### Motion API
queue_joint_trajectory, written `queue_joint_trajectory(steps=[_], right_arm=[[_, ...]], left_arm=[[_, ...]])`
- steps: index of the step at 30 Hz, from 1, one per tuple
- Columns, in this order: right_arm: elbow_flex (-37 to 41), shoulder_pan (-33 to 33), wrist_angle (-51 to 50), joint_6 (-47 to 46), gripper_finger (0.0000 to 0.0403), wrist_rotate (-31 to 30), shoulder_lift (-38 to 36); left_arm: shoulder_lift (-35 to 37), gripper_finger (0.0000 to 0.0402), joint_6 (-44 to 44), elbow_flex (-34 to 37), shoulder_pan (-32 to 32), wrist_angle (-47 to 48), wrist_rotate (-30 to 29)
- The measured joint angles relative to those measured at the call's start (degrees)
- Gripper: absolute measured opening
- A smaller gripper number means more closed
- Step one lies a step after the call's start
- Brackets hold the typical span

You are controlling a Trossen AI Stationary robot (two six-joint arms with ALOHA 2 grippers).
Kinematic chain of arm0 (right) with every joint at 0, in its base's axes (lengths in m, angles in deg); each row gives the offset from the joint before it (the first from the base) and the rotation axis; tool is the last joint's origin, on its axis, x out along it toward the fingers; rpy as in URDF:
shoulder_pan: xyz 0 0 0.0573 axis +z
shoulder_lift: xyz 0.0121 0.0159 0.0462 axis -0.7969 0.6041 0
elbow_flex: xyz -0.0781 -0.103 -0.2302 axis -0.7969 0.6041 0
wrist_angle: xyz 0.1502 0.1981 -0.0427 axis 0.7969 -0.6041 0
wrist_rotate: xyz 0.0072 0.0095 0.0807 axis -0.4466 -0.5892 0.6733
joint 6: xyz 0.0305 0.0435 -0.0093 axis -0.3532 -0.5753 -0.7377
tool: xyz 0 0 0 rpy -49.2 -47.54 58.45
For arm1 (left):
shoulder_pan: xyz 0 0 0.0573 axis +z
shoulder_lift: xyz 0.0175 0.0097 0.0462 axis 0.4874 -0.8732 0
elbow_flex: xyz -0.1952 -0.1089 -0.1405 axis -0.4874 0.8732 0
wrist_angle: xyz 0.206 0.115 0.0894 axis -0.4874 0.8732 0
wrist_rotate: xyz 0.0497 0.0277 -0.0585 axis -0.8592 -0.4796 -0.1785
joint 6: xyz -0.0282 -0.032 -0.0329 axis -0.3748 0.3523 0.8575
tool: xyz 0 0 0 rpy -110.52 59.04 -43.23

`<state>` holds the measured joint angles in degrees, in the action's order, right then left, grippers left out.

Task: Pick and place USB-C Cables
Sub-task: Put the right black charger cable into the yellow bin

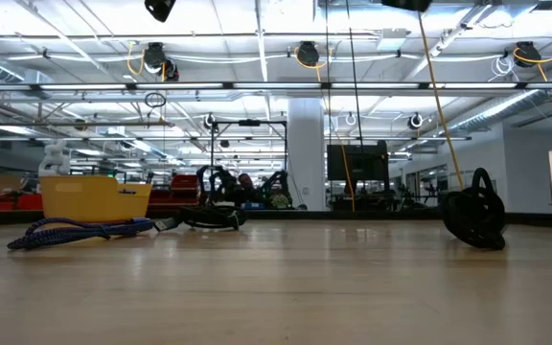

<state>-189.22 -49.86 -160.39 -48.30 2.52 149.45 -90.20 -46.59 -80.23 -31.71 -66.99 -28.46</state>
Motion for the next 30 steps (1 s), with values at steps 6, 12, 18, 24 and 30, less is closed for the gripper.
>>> queue_joint_trajectory(steps=[6,12,18,24,30], right_arm=[[7.7,0.2,2.0,1.6,0.0026,-0.1,0.0],[18.0,0.2,10.4,4.4,0.005,-0.1,0.0],[29.7,0.5,20.1,6.3,0.0073,-0.3,0.0],[39.7,0.5,28.9,7.5,0.0105,-0.3,0.0],[46.0,0.5,35.5,7.4,0.0149,-0.3,0.0]], left_arm=[[0.0,0.0024,0.0,0.0,0.0,0.0,0.0],[0.0,0.0024,0.0,0.0,0.0,0.0,0.0],[0.0,0.0024,0.0,0.0,0.0,0.0,0.0],[0.0,0.0024,0.0,0.0,0.0,0.0,0.0],[0.0,0.0024,0.0,0.0,0.0,0.0,0.0]])
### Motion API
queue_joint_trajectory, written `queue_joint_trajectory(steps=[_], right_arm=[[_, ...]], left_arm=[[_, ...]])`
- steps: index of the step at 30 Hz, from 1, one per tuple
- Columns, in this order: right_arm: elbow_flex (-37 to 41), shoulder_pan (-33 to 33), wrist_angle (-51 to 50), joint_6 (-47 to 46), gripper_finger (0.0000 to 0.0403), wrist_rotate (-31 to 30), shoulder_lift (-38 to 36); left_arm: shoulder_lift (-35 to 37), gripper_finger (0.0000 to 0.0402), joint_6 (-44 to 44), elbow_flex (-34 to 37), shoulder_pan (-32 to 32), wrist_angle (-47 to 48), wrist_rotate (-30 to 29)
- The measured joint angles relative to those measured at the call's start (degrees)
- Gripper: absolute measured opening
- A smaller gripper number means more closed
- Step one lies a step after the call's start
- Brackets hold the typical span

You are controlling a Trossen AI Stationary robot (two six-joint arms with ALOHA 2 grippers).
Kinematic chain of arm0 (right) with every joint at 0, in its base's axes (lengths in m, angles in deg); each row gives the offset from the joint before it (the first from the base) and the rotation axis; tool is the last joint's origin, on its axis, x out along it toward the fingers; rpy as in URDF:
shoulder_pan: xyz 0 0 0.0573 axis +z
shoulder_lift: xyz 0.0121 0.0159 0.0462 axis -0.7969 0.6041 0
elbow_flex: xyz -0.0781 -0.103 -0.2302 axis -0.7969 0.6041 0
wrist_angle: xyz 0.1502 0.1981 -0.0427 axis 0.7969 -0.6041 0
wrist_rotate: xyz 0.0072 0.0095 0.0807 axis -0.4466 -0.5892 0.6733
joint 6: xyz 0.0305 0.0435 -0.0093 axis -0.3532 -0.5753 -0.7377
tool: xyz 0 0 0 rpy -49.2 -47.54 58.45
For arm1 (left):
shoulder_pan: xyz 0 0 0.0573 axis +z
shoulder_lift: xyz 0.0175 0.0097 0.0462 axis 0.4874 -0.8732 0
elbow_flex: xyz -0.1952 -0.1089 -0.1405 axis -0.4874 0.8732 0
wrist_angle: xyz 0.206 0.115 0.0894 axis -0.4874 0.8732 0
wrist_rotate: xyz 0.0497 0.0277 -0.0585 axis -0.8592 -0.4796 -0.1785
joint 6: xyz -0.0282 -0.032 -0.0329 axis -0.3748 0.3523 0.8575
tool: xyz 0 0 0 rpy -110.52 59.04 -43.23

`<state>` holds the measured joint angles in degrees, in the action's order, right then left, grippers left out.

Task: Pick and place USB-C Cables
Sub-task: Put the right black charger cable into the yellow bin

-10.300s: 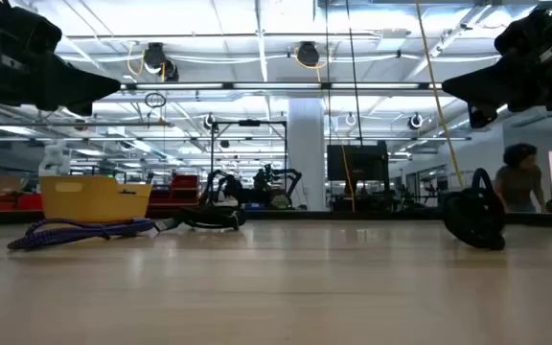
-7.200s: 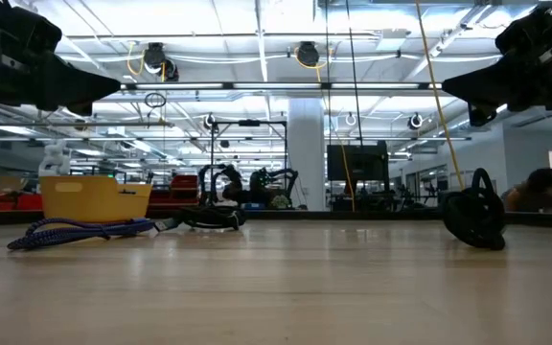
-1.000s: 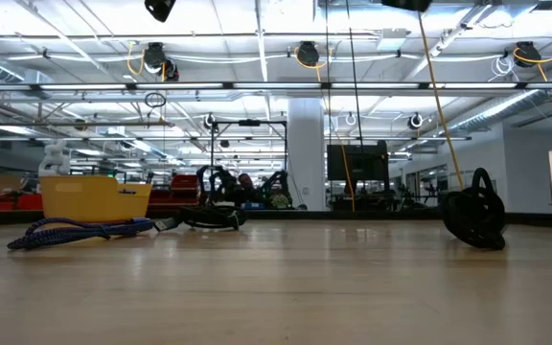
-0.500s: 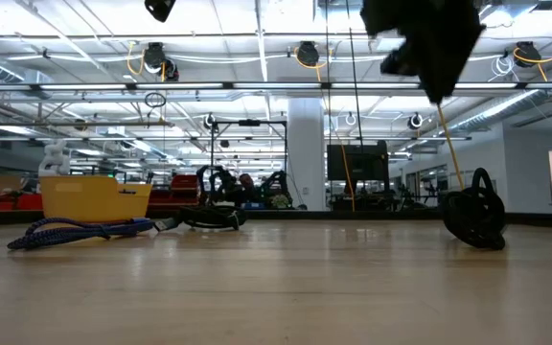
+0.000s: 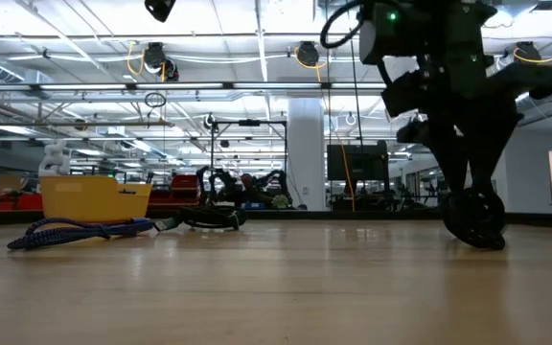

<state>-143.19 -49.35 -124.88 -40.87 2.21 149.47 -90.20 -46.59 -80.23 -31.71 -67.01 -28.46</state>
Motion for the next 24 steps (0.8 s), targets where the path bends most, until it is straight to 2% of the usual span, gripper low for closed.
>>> queue_joint_trajectory(steps=[6,13,18,24], right_arm=[[3.6,0.0,6.5,0.0,0.0174,-0.2,0.0],[7.2,0.0,11.4,0.2,0.017,-0.2,0.0],[7.9,0.0,12.3,0.2,0.0151,-0.2,0.0],[7.9,0.0,12.4,-0.4,0.0097,-3.2,0.0]], left_arm=[[0.0,0.0024,0.0,0.0,0.0,0.0,0.0],[0.0,0.0024,0.0,0.0,0.0,0.0,0.0],[0.0,0.0024,0.0,0.0,0.0,-0.1,0.0],[0.0,0.0024,0.0,0.0,0.0,-0.1,0.0]])
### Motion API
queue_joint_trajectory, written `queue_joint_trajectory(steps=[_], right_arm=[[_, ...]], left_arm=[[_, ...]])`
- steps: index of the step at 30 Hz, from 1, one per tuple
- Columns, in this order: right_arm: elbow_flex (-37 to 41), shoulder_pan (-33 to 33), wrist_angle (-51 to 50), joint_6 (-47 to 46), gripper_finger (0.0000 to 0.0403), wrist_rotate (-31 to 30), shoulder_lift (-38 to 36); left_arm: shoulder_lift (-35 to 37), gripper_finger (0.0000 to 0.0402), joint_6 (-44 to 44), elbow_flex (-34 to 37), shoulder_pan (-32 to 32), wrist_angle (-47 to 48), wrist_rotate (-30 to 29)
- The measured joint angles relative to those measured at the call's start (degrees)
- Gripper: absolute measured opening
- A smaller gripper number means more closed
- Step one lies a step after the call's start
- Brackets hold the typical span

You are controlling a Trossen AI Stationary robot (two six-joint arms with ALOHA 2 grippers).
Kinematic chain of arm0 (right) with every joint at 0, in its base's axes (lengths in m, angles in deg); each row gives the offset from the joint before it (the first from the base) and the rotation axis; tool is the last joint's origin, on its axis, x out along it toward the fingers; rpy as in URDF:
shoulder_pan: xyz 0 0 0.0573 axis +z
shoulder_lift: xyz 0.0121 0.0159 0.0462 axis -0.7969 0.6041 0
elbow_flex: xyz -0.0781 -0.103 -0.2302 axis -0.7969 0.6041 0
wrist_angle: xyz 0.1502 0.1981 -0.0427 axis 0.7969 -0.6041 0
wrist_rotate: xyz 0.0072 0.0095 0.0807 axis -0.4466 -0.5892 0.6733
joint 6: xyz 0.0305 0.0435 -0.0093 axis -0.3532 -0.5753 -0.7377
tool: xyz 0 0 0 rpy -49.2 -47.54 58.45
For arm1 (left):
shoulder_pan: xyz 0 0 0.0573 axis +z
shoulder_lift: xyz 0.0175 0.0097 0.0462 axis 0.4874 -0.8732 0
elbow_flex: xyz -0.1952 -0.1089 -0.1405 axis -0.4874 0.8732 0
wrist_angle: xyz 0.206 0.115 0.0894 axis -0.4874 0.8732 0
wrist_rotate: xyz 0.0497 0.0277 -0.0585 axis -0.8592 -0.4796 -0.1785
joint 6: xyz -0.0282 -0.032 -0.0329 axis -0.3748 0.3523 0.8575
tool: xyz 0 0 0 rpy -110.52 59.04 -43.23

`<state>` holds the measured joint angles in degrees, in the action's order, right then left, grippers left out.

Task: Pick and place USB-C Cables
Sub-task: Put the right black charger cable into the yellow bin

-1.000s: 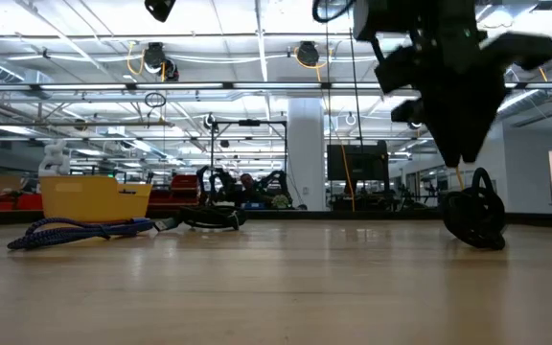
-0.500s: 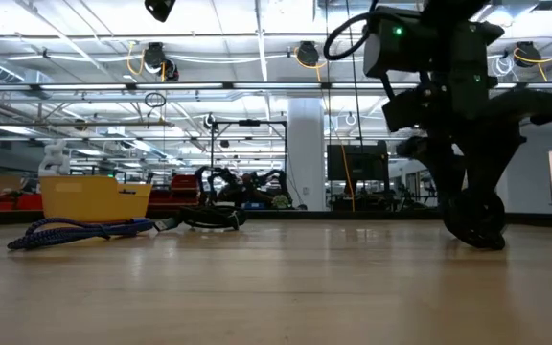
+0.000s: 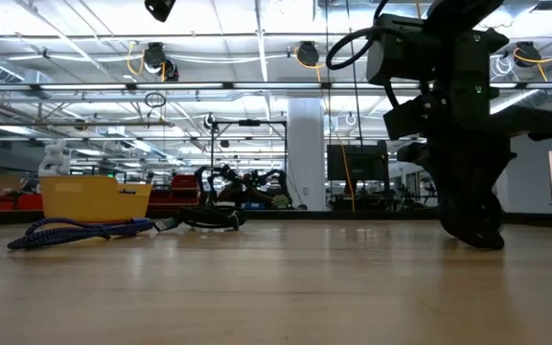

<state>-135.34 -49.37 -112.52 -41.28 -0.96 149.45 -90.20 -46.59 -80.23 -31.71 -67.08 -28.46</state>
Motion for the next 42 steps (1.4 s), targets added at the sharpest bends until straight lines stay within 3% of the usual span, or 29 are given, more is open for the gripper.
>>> queue_joint_trajectory(steps=[10,24,32,42], right_arm=[[0.0,0.0,0.0,0.0,0.0006,0.2,0.0],[-0.5,0.0,-1.3,-6.0,0.0003,0.2,-0.7],[-3.2,0.0,-4.4,-10.9,0.0003,-0.2,-6.1],[-3.3,0.0,-3.2,-19.0,0.0002,-12.3,-16.0]], left_arm=[[0.0,0.0024,0.0,0.0,0.0,0.0,0.0],[0.0,0.0024,0.1,0.0,0.0,-0.3,0.0],[0.0,0.0024,0.2,0.0,0.0,-0.9,0.0],[0.0,0.0024,0.9,0.0,0.0,-2.3,0.0]])
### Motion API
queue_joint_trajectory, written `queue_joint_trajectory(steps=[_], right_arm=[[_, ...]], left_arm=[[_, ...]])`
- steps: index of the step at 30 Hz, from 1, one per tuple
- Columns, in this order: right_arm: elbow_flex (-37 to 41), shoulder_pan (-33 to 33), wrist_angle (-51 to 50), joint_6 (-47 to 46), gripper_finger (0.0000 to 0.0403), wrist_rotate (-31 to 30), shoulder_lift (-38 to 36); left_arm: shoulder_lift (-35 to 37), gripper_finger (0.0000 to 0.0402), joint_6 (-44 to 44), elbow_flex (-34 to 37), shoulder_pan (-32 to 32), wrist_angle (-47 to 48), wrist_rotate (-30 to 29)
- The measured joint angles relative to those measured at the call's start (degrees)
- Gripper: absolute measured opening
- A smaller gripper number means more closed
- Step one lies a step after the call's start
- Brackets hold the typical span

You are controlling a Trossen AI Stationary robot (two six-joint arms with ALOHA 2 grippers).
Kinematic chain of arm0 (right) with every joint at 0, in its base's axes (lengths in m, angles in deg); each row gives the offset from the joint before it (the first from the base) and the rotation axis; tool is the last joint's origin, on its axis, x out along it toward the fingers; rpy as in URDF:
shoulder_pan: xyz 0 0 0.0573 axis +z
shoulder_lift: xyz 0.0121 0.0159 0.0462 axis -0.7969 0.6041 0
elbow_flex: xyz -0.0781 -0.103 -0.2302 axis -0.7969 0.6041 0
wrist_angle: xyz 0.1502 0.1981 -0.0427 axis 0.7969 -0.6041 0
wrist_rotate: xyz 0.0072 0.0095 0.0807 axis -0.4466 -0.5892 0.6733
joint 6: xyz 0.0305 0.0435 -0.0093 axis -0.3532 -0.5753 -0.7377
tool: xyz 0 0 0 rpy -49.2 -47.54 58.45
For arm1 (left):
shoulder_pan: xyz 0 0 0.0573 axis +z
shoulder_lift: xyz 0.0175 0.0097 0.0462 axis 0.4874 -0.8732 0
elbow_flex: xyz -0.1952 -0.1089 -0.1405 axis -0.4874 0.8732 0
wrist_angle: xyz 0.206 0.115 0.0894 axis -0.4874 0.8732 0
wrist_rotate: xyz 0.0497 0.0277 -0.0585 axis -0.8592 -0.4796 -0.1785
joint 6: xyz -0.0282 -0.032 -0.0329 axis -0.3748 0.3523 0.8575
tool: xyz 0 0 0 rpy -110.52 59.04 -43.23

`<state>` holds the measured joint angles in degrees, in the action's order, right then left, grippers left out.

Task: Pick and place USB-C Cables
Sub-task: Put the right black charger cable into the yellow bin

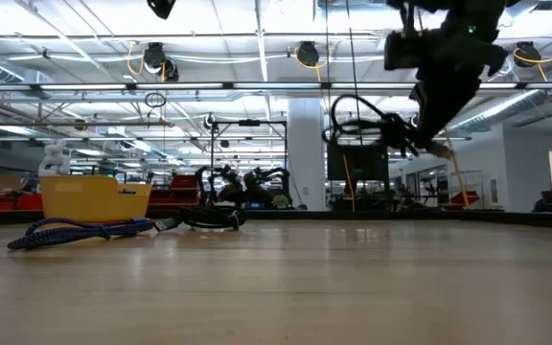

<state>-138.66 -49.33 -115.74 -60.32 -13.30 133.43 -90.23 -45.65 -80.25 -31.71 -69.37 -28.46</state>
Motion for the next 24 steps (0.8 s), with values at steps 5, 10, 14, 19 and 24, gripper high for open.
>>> queue_joint_trajectory(steps=[5,10,14,19,24], right_arm=[[0.0,0.0,0.2,-0.7,0.0002,-5.8,-4.0],[0.0,0.0,1.5,-1.0,0.0002,-10.7,-6.8],[0.0,0.0,3.8,0.8,0.0003,-12.8,-8.6],[0.0,0.0,8.6,3.2,0.0003,-17.7,-10.4],[0.0,0.0,12.3,6.7,0.0003,-20.7,-12.3]], left_arm=[[0.0,0.0024,0.0,0.0,0.0,-1.4,0.0],[-0.5,0.0024,0.1,0.0,0.0,-1.7,-2.3],[-1.4,0.0024,-1.2,-0.1,0.0,-3.4,-3.8],[-3.9,0.0024,-4.5,-0.1,0.0,-8.9,-4.0],[-6.3,0.0024,-7.5,-0.1,0.0,-16.2,-4.0]])
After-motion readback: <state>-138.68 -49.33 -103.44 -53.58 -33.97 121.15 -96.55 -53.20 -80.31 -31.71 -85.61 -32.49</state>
